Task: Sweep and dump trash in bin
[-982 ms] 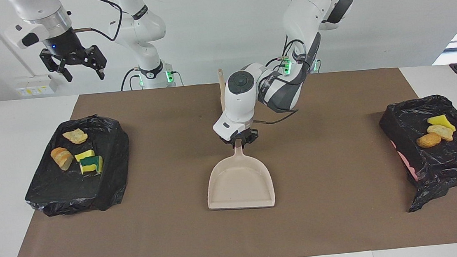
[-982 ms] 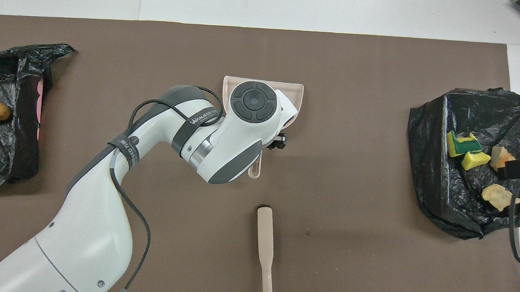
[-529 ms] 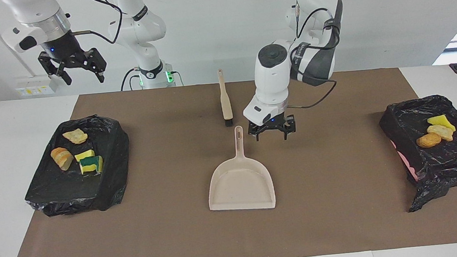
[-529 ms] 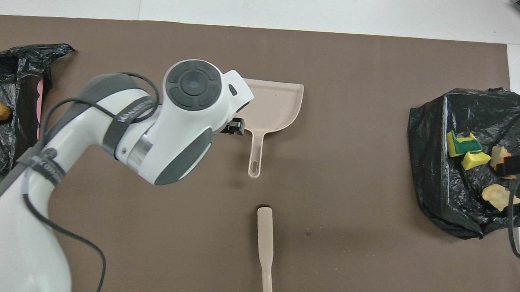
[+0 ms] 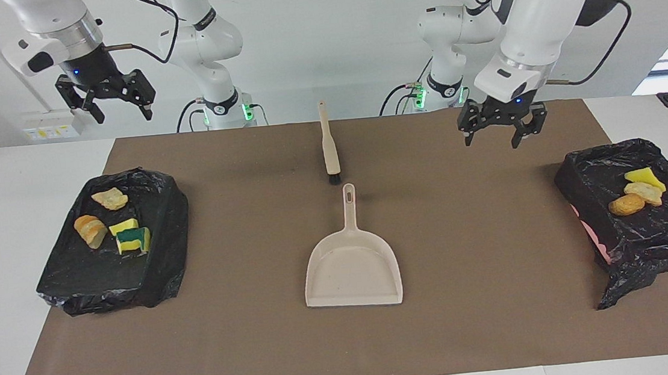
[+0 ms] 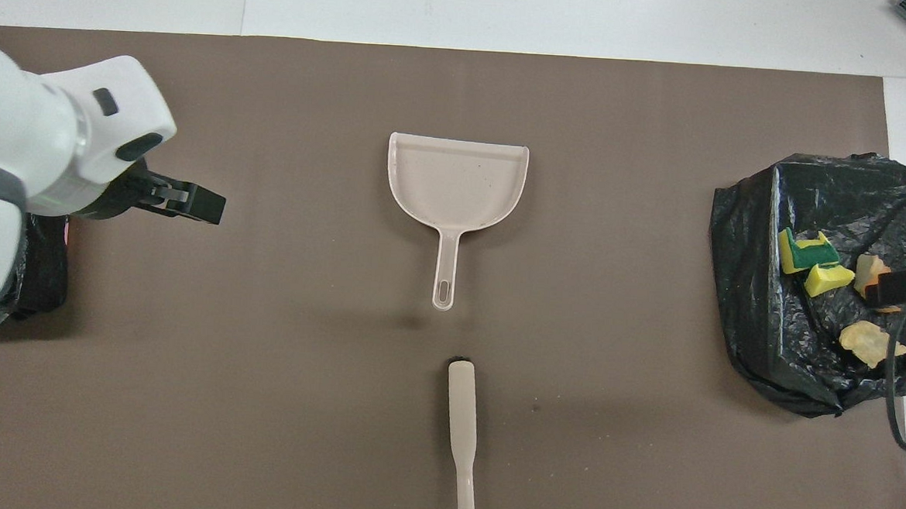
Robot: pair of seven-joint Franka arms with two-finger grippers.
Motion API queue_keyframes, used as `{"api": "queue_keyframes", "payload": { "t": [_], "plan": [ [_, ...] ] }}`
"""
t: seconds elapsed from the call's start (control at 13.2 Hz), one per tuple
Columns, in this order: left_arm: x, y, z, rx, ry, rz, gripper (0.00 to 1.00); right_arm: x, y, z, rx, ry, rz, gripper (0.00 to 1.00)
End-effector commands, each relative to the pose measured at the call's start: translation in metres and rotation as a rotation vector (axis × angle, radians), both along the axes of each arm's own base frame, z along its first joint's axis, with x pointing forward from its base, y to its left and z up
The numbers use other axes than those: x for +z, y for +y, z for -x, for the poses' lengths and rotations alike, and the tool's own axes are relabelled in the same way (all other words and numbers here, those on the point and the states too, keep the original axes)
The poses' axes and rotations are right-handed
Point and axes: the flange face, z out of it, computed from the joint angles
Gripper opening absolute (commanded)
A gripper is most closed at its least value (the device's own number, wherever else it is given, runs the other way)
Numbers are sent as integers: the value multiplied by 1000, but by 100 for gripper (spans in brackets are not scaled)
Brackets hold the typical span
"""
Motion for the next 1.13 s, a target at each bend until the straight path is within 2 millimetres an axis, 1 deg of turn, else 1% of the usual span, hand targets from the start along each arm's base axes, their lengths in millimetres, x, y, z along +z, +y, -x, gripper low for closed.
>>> {"api": "queue_keyframes", "payload": {
  "t": [0.0, 0.08, 0.15, 0.23, 0.38, 0.6, 0.76, 0.83, 1.06],
  "plan": [
    [34, 38, 8, -29, -2, 21, 100, 3, 3, 0, -18, 15, -13, 100],
    [45, 44, 10, -48, 9, 17, 100, 3, 3, 0, -19, 15, -13, 100],
    [48, 52, 12, -59, 17, 11, 100, 3, 3, 0, -19, 15, -13, 100],
    [49, 63, 11, -60, 17, 14, 100, 3, 3, 0, -18, 15, -13, 100],
    [48, 72, 11, -51, 29, 14, 100, 3, 3, 0, -18, 13, -13, 100],
    [47, 74, 12, -42, 39, 15, 100, 3, 3, 0, -19, 15, -13, 100],
    [49, 71, 13, -46, 32, 14, 100, 3, 3, 0, -18, 13, -13, 100],
    [54, 68, 17, -50, 23, 15, 100, 3, 3, 0, -19, 15, -13, 100],
    [54, 68, 18, -46, 23, 15, 100, 3, 3, 0, -18, 15, -13, 100]
  ]
}}
